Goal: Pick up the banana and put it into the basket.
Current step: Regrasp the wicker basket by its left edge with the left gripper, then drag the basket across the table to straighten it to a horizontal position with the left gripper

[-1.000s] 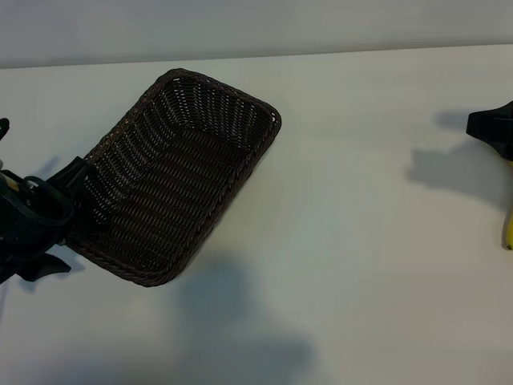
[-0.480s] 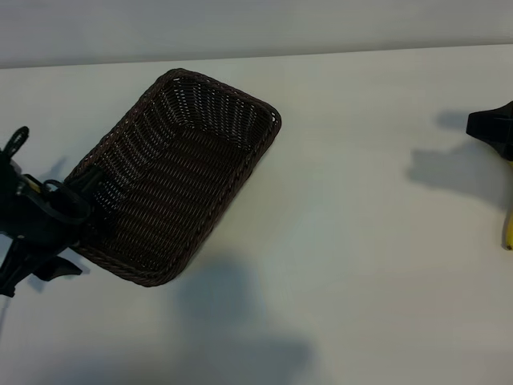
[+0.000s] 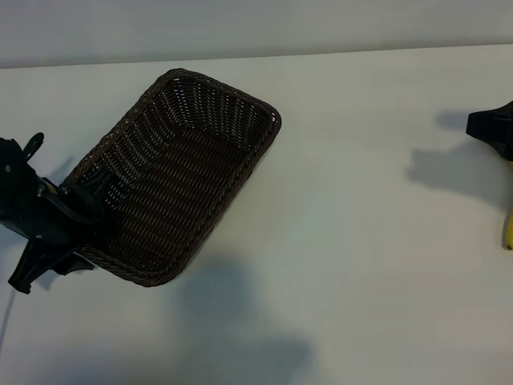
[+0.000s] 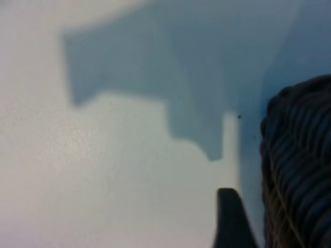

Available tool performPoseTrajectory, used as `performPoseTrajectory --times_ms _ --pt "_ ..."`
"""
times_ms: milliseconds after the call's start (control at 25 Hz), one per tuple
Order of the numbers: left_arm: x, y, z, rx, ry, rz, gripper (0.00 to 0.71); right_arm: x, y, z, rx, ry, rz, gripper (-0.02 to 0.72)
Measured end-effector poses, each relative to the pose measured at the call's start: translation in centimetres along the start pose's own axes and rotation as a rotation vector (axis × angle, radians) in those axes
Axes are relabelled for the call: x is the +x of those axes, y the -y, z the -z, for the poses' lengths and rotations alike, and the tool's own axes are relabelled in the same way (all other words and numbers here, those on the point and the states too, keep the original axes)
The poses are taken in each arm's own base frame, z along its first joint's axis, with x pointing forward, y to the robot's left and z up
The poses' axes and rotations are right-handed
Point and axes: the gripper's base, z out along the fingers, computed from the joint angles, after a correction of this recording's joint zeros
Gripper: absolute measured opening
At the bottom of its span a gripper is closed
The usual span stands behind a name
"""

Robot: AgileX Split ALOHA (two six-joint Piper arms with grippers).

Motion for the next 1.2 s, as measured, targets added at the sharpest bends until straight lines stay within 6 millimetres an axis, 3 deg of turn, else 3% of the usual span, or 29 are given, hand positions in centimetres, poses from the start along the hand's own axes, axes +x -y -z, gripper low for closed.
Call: performPoseTrajectory --times_ms 200,240,1200 --pt "0.0 0.0 -0.2 0.000 -0.002 0.007 0.199 0.0 0.0 0.0 0.000 0.000 0.000 0.584" --pt "0.0 0.1 -0.2 0.011 0.003 0.009 0.173 0.0 0.0 0.0 0.000 0.000 0.000 0.584" --pt "1.1 1.1 -0.1 0.128 -0.115 -0.075 0.172 0.0 0.0 0.0 0.000 0.000 0.000 0.584"
